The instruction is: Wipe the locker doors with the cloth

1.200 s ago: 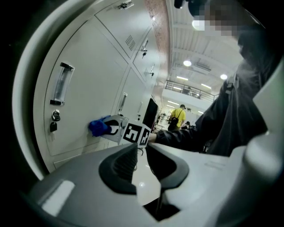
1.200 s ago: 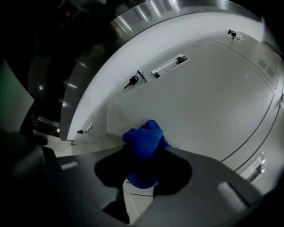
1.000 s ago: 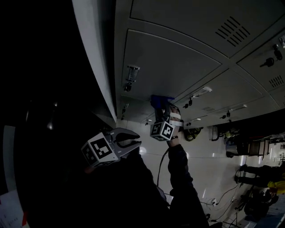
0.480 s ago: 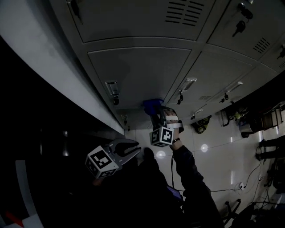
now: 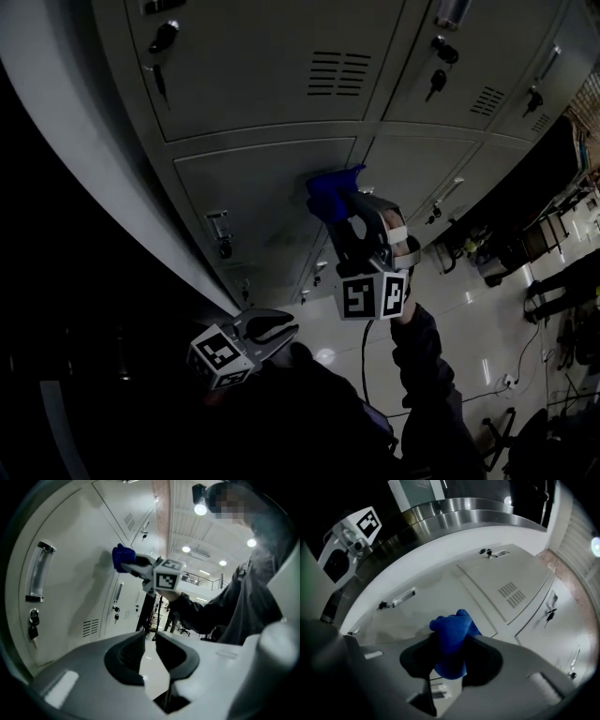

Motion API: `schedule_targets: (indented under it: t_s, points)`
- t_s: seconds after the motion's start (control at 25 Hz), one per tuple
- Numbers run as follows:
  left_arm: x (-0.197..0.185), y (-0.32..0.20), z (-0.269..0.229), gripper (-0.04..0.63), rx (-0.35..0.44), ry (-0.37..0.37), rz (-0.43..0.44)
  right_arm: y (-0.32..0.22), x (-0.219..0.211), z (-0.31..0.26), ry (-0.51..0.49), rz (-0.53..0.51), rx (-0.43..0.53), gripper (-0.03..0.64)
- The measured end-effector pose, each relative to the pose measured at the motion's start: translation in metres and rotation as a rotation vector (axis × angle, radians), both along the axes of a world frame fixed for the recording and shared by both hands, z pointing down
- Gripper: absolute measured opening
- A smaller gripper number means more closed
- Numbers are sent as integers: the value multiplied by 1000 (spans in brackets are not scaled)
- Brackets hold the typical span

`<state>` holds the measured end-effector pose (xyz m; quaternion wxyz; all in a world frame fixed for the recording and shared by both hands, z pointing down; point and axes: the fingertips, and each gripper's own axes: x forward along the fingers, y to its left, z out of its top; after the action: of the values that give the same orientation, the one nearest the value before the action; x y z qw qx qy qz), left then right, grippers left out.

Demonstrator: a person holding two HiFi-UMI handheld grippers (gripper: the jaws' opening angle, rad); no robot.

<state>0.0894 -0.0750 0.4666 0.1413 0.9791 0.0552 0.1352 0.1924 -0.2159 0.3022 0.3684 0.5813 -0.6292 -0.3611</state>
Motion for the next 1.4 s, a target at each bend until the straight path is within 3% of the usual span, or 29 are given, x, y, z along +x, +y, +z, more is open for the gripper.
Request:
schedule_targets:
  t_s: [0.2,0.44,0.76,1.4]
  points:
    - [-4,-2,-6,44,6,21,-5,-15,21,-52,9,49,83,126]
    - [-12,-8,-4,45,6,22,-21,-21,22,-14,77,87,32,124]
    - [-17,-8,3,44,4,-15,-9,-22,23,90,118,118,-139,126]
    - [-22,-13,9,46,-4,-76,-31,-22,7,283,76,79,-487,126]
